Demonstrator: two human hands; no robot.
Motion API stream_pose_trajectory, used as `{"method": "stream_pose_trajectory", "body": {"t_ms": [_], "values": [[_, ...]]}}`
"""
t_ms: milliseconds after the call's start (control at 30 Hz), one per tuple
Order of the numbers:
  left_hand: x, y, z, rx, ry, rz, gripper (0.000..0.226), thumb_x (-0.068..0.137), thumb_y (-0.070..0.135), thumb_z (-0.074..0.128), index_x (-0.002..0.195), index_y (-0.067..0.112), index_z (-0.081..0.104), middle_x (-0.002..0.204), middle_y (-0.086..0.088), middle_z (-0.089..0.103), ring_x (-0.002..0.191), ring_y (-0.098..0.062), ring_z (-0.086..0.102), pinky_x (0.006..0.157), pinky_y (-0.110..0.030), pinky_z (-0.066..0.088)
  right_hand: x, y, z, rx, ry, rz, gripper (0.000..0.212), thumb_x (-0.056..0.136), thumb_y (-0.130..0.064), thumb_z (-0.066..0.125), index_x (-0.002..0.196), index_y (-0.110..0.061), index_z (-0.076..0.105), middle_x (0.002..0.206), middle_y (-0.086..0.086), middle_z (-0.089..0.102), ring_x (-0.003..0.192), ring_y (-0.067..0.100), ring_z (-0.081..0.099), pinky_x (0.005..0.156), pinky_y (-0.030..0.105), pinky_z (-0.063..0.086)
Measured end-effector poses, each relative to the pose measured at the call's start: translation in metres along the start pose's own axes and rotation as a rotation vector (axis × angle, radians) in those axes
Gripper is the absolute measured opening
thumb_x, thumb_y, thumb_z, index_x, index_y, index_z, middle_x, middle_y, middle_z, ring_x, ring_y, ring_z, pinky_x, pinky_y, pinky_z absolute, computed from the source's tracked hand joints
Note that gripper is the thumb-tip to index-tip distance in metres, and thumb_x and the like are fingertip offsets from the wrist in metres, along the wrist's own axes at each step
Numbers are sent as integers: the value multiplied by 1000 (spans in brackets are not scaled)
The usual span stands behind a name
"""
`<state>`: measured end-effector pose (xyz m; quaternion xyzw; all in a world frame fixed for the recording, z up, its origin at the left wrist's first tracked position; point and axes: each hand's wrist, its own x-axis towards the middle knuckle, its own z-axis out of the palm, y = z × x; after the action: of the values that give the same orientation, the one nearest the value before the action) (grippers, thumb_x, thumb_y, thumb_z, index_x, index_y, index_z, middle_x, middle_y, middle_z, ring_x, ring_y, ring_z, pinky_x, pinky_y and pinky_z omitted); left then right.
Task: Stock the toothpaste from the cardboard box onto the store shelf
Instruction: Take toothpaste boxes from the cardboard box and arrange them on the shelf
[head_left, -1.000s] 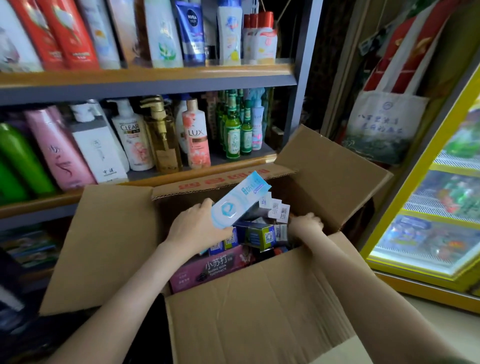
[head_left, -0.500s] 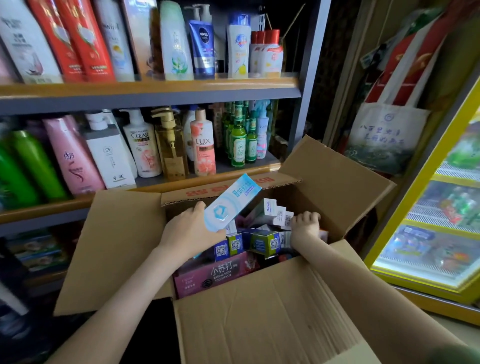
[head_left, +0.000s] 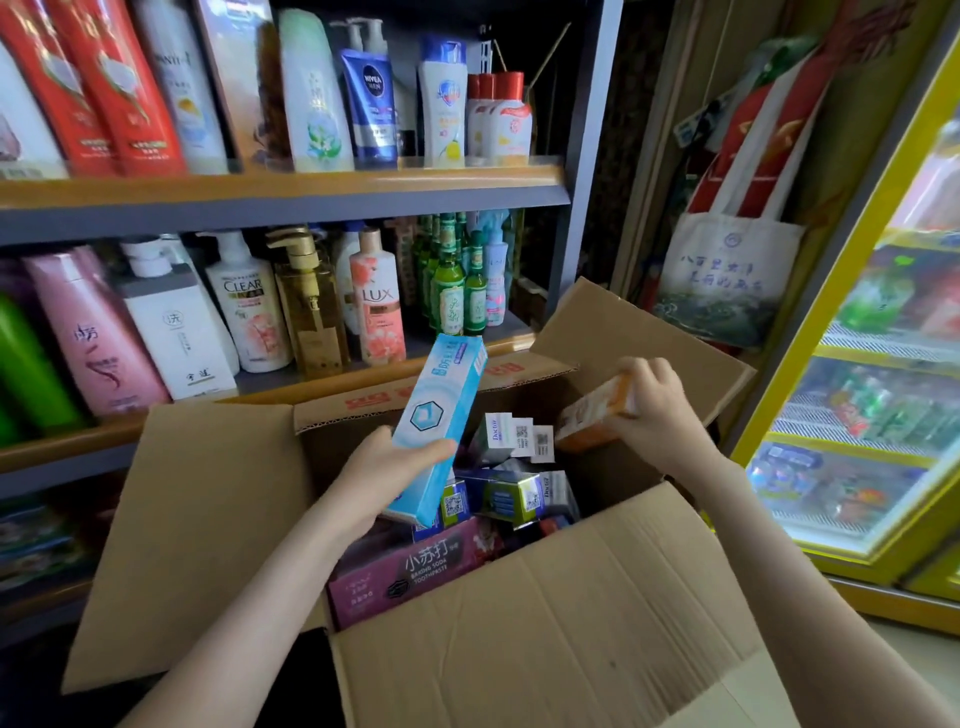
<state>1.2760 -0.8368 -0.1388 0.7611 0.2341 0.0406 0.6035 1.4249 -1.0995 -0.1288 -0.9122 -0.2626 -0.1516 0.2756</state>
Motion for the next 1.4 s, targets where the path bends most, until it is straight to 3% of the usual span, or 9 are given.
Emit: {"method": "stream_pose_trajectory", "body": {"t_ms": [100,267,367,467,600,800,933,1167,1400], "values": [[-7,6,-4,-161,-80,-3,26,83,34,73,104,19,66,88,0,75,81,-17,71,65,-28,54,-8,-8,-24,289,257,-10,54,81,-9,72,128,-12,46,116,2,39,111,11,37,98,13,31],[-31,15,-24,-357,-80,-31,35,76,38,72,106,22,64,93,0,75,85,-16,71,64,-28,54,-21,-51,-59,929,386,131,47,86,-16,65,127,-32,50,107,1,52,92,13,60,74,28,54],[-58,15,-41,-452,-43,-42,49,64,40,70,108,20,63,97,-3,75,83,-17,70,63,-30,53,-25,-85,-52,1320,269,136,42,90,0,52,126,-21,51,100,1,52,78,5,64,69,26,54],[-92,10,-56,-439,25,-45,49,66,41,67,108,18,63,94,-5,74,76,-16,69,58,-30,54,-26,-113,-34,1588,72,127,42,81,-7,55,121,-20,53,102,4,57,87,14,66,78,34,53],[-139,-10,-77,-452,188,-48,27,82,33,65,104,18,65,81,-3,74,63,-13,68,52,-23,53,-34,-165,-9,1824,-131,239,36,80,-7,56,116,-14,51,106,6,59,88,16,66,73,33,56],[-225,-50,-106,-441,361,-192,27,92,25,61,115,12,63,92,-13,73,74,-23,67,61,-29,51,-76,-250,36,1926,-419,371,25,76,-3,55,98,-15,52,82,2,57,71,15,59,61,27,52],[-272,-80,-131,-500,511,-193,27,94,26,59,116,42,57,96,-2,73,75,-21,67,64,-34,51,-114,-305,64,1874,-556,453,37,63,-5,56,98,-17,51,83,4,53,69,16,58,64,30,47],[-335,-138,-204,-563,684,-97,65,94,17,60,141,51,31,112,2,72,91,-23,71,60,-34,54,-174,-393,114,1776,-620,461,36,90,2,52,86,-23,26,87,-1,43,67,12,54,58,33,42],[-402,-197,-315,-500,798,-183,43,97,16,56,124,49,51,105,3,73,86,-21,71,62,-31,53,-238,-519,181,1572,-727,346,29,96,-11,50,91,-24,25,96,0,42,72,10,53,57,28,44]]}}
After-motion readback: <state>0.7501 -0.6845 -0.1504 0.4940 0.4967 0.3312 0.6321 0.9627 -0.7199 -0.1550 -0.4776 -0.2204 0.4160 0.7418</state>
